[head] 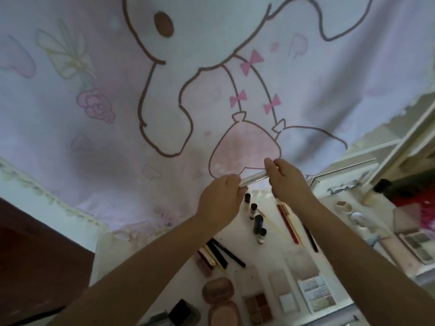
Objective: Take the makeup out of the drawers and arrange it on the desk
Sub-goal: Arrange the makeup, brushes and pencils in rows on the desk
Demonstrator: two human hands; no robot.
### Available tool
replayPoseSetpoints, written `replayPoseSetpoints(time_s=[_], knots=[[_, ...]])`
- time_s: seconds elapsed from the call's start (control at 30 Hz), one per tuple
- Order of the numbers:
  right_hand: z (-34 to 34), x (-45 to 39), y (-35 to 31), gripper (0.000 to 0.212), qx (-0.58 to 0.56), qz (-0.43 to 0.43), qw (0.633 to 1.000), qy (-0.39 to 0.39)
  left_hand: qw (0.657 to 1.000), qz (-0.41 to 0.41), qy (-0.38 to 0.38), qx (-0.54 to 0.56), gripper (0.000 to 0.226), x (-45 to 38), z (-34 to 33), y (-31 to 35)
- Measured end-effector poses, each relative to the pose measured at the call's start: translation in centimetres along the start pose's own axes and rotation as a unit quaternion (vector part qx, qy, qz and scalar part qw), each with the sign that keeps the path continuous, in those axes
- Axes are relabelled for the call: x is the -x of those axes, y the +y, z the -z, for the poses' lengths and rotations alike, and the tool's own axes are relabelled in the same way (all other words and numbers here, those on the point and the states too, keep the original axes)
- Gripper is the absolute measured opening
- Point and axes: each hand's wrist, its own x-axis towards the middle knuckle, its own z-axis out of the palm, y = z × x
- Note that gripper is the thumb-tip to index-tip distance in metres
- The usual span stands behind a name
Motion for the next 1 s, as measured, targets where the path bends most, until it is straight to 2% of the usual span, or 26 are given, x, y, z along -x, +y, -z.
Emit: replayPoseSetpoints(time_s=[0.07,0.1,0.13,0.2,0.23,0.3,0.33,0.37,0.4,0.43,0.5,0.57,0.67,0.7,0.77,0.8,0.83,0.87,0.93,1.0], knots=[[1.4,-0.4,-0.6,0.046,0.025,0.001,0.999,0.03,0.997,-0.044,0.023,-0.063,0.036,-1.4,2.0,1.0],[2.2,-0.5,-1.1,0.049,0.012,0.016,0.999,0.046,0.996,-0.07,0.013,-0.06,0.035,-1.8,3.4,1.5],[3.0,-0.5,-1.5,0.052,-0.015,0.043,0.997,0.062,0.995,-0.088,-0.017,-0.033,0.031,-2.2,4.2,1.8],[4.3,-0.1,-2.3,0.054,-0.05,0.117,0.988,0.089,0.979,-0.089,-0.134,0.122,0.023,-2.8,5.6,2.1],[4.7,0.3,-2.7,0.052,-0.052,0.169,0.978,0.109,0.961,-0.073,-0.172,0.205,0.024,-3.0,6.6,2.3],[5.6,1.0,-3.7,0.038,-0.011,0.273,0.953,0.127,0.902,-0.022,-0.256,0.347,0.03,-3.4,8.3,2.4],[6.1,1.1,-4.2,0.033,0.012,0.3,0.946,0.124,0.872,0.005,-0.294,0.391,0.032,-3.6,9.2,2.5],[6.6,1.0,-4.5,0.031,0.023,0.309,0.944,0.117,0.859,0.023,-0.31,0.408,0.032,-3.9,9.8,2.6],[7.0,0.7,-4.7,0.029,0.021,0.298,0.948,0.106,0.864,0.032,-0.3,0.403,0.032,-4.3,10.1,2.6],[7.5,0.3,-5.0,0.027,0.008,0.27,0.959,0.088,0.887,0.028,-0.265,0.377,0.032,-4.9,10.3,2.6],[8.5,-0.5,-5.4,0.024,-0.036,0.193,0.981,-0.006,0.946,-0.04,-0.18,0.268,0.029,-5.9,10.5,2.6],[9.0,-0.6,-5.7,0.026,-0.048,0.192,0.98,-0.033,0.971,-0.116,-0.117,0.171,0.024,-6.5,10.7,2.3],[9.5,-0.4,-6.4,0.023,-0.079,0.281,0.957,0.009,0.975,-0.156,-0.048,0.153,0.029,-7.4,11.2,1.9],[9.9,-0.4,-6.7,0.026,-0.109,0.286,0.952,-0.004,0.975,-0.17,-0.022,0.139,0.03,-7.8,11.6,1.9],[10.5,-0.7,-8.0,0.027,-0.152,0.232,0.96,-0.039,0.975,-0.201,0.027,0.089,0.032,-8.7,12.5,2.2],[10.7,-0.9,-8.6,0.016,-0.136,0.192,0.971,-0.042,0.974,-0.214,0.044,0.063,0.032,-9.1,13.1,2.5],[10.9,-1.2,-9.3,0.015,-0.093,0.169,0.981,-0.027,0.973,-0.223,0.054,0.033,0.031,-9.4,13.5,2.6],[11.1,-1.6,-9.8,0.031,-0.034,0.162,0.986,0.009,0.97,-0.234,0.069,0.007,0.028,-9.7,13.9,2.7],[11.2,-1.8,-10.5,0.039,0.042,0.186,0.979,0.073,0.961,-0.252,0.113,-0.008,0.026,-10.0,14.7,3.0],[11.2,-1.6,-10.6,0.025,-0.002,0.25,0.963,0.098,0.969,-0.23,0.09,0.005,0.029,-10.0,15.4,3.2]])
